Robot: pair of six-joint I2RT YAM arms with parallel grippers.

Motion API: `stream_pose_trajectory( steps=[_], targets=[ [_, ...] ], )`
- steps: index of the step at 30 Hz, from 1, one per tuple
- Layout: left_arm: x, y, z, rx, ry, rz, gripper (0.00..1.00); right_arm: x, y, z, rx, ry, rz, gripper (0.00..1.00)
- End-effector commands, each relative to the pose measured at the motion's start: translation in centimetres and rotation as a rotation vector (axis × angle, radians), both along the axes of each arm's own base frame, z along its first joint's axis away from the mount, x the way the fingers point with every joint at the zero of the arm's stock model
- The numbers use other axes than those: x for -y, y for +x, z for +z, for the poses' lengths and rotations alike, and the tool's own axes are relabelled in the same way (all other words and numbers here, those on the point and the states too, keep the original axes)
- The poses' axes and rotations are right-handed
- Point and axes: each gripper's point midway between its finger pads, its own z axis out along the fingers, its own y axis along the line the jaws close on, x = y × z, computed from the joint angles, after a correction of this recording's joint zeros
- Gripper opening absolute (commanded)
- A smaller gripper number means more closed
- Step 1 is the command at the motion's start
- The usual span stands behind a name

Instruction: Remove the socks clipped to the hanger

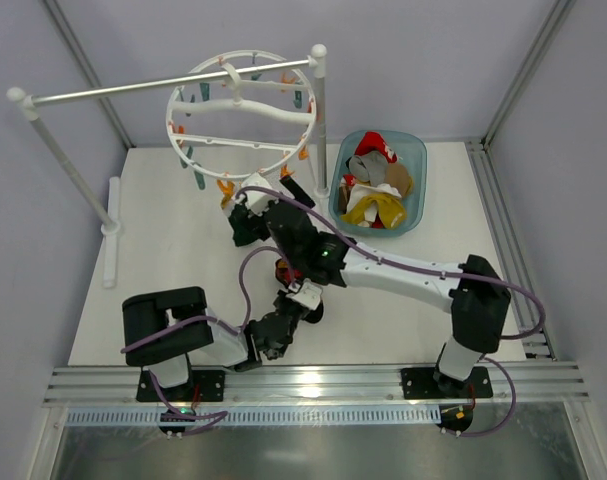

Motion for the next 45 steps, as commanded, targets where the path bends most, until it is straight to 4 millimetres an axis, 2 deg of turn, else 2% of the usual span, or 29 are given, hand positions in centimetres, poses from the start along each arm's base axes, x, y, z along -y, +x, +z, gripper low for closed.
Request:
stream_pose_trajectory(
  steps=[1,2,5,6,7,8,10,11,12,14,15,16,17,20,22,23,24,27,31,32,33,35,36,37,40,41,43,44,45],
  targets=[
    [1.8,0.1,4.4,0.061,-0.207,-0.030,0.00,4.1,-2.2,7.6,0.100,0.221,-0.017,0.99],
    [2.4,-0.1,4.5,0.059,-0.200,-0.057,0.00,5.2,-2.6,6.2,0.089,0.211,-0.020,1.00],
    [4.5,-0.3,5.3,0.046,-0.176,-0.142,0.00,9.0,-4.1,6.7,0.102,0.315,-0.020,1.00],
    [5.6,-0.4,6.7,0.039,-0.218,-0.184,0.00,10.6,-3.8,7.2,0.113,0.352,-0.035,1.00],
    [5.7,0.3,5.9,-0.001,-0.176,-0.199,0.00,11.6,-3.9,7.2,0.112,0.380,-0.026,1.00],
    [7.7,-0.3,7.5,-0.030,-0.240,-0.310,0.00,14.6,-3.8,7.2,0.121,0.433,-0.064,1.00],
    [7.9,0.9,7.4,-0.080,-0.217,-0.349,0.00,17.1,-3.7,5.4,0.105,0.459,-0.083,1.00],
    [8.6,0.9,8.1,-0.081,-0.223,-0.391,0.00,19.2,-4.3,6.8,0.137,0.520,-0.092,1.00],
    [9.1,1.5,10.5,-0.047,-0.253,-0.400,0.00,20.2,-4.4,6.8,0.141,0.574,-0.104,1.00],
    [10.1,1.9,11.8,-0.074,-0.244,-0.448,0.00,23.0,-4.2,5.4,0.153,0.603,-0.147,1.00],
    [12.1,1.5,15.3,-0.056,-0.284,-0.560,0.00,24.5,-4.8,6.2,0.187,0.643,-0.159,1.00],
    [12.1,2.8,15.1,-0.136,-0.303,-0.568,0.00,25.4,-4.8,6.3,0.199,0.662,-0.180,1.00],
    [13.0,3.8,18.6,-0.113,-0.357,-0.603,0.00,26.2,-5.0,5.5,0.200,0.663,-0.207,1.00],
    [14.4,5.8,20.2,-0.147,-0.400,-0.688,0.00,28.5,-6.1,5.7,0.254,0.713,-0.255,1.00],
    [15.4,7.2,22.6,-0.114,-0.416,-0.699,0.00,30.2,-7.1,6.2,0.296,0.758,-0.294,1.00],
    [16.5,8.3,21.1,-0.134,-0.394,-0.690,0.00,30.7,-7.3,5.6,0.299,0.757,-0.308,1.00],
    [17.0,9.1,22.6,-0.109,-0.410,-0.691,0.00,31.2,-7.5,5.5,0.305,0.765,-0.325,1.00],
    [18.9,13.0,20.7,-0.143,-0.399,-0.647,0.00,32.2,-8.6,5.6,0.331,0.799,-0.325,1.00],
    [20.9,18.1,14.6,-0.233,-0.380,-0.573,0.00,32.9,-9.6,5.6,0.343,0.822,-0.316,1.00],
    [21.4,19.1,14.9,-0.219,-0.389,-0.558,0.00,33.1,-9.9,5.6,0.350,0.833,-0.312,0.99],
    [22.0,20.5,10.6,-0.276,-0.354,-0.525,0.00,33.1,-9.9,5.5,0.347,0.832,-0.313,1.00],
    [22.8,22.0,9.2,-0.281,-0.345,-0.498,0.00,33.0,-10.1,5.5,0.347,0.836,-0.296,1.00],
    [22.9,22.7,6.0,-0.328,-0.316,-0.470,0.00,32.9,-10.3,5.6,0.347,0.839,-0.286,0.99],
    [23.1,23.0,5.1,-0.336,-0.309,-0.466,0.00,32.8,-10.2,5.6,0.347,0.838,-0.282,1.00],
    [23.5,23.3,5.0,-0.349,-0.302,-0.464,0.01,32.6,-10.1,5.5,0.345,0.835,-0.277,1.00],
    [23.4,23.2,4.8,-0.355,-0.298,-0.461,0.07,32.5,-10.0,5.6,0.344,0.833,-0.277,0.99],
    [23.0,23.1,6.1,-0.329,-0.311,-0.458,0.49,32.3,-9.8,5.5,0.335,0.824,-0.276,1.00],
    [22.6,22.6,5.5,-0.340,-0.304,-0.455,0.66,32.2,-9.7,5.5,0.333,0.822,-0.274,1.00],
    [22.3,22.6,6.1,-0.326,-0.315,-0.454,0.93,32.0,-9.6,5.6,0.332,0.821,-0.268,1.00]
  ],
)
